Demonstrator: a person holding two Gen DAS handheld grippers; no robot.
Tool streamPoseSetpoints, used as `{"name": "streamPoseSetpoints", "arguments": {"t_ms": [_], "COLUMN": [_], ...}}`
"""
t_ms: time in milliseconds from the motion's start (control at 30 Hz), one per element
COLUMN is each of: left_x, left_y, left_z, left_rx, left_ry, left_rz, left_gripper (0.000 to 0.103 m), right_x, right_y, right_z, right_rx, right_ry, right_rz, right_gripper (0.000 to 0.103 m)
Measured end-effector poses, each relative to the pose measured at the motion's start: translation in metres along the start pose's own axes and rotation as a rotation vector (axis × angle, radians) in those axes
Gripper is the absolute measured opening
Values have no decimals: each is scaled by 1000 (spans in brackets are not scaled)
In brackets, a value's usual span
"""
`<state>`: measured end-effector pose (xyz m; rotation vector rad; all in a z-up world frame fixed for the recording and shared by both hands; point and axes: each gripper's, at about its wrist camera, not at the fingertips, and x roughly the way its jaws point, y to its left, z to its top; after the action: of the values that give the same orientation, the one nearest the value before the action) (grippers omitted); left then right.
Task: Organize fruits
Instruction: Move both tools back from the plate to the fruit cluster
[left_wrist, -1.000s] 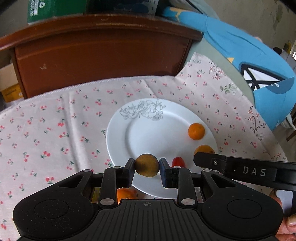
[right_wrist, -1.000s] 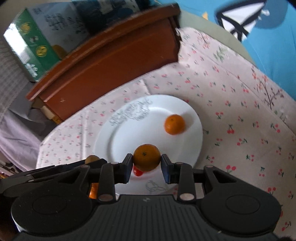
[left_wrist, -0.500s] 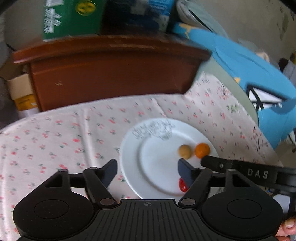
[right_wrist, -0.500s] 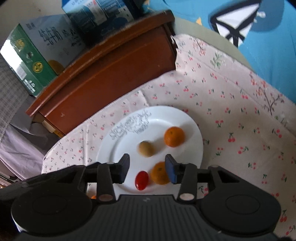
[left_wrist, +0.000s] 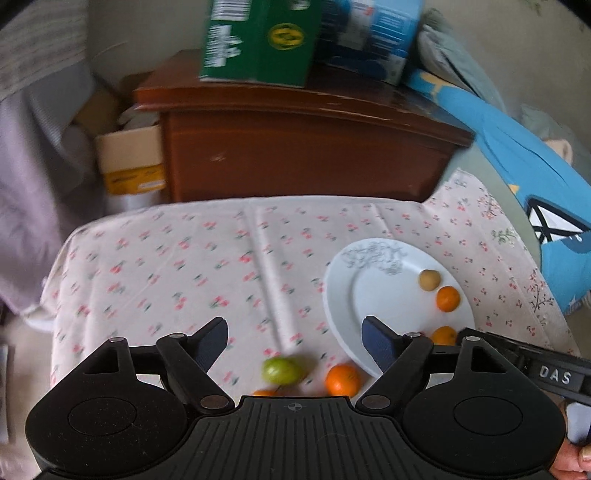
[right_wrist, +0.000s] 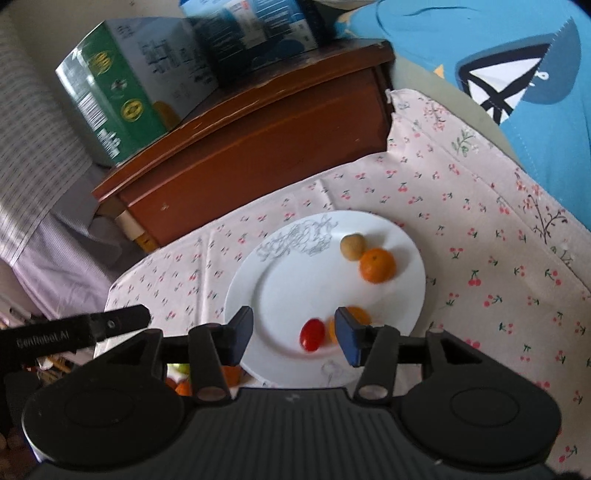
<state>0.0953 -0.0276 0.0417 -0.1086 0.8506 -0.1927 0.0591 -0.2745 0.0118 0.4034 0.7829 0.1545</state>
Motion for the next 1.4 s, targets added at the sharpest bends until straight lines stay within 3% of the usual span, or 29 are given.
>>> {"name": "streamPoseSetpoints", "arguments": {"t_ms": [267,800,1400], "left_x": [-16,-2,20], "left_y": [28,53,49], "left_z": [-15,-47,-69], "left_rx": [-61,-32,34], "left_ry": [4,83,80], "left_rz": [53,153,145], "left_gripper": [81,81,78], "right_x": [-10,-19,-1], "right_y": [6,13,29], "right_z": [-24,-70,-94], "right_rx": [-22,-68,-176], "right_ry": [19,77,126], "right_rz": [19,25,13], "right_gripper": [50,50,48]}}
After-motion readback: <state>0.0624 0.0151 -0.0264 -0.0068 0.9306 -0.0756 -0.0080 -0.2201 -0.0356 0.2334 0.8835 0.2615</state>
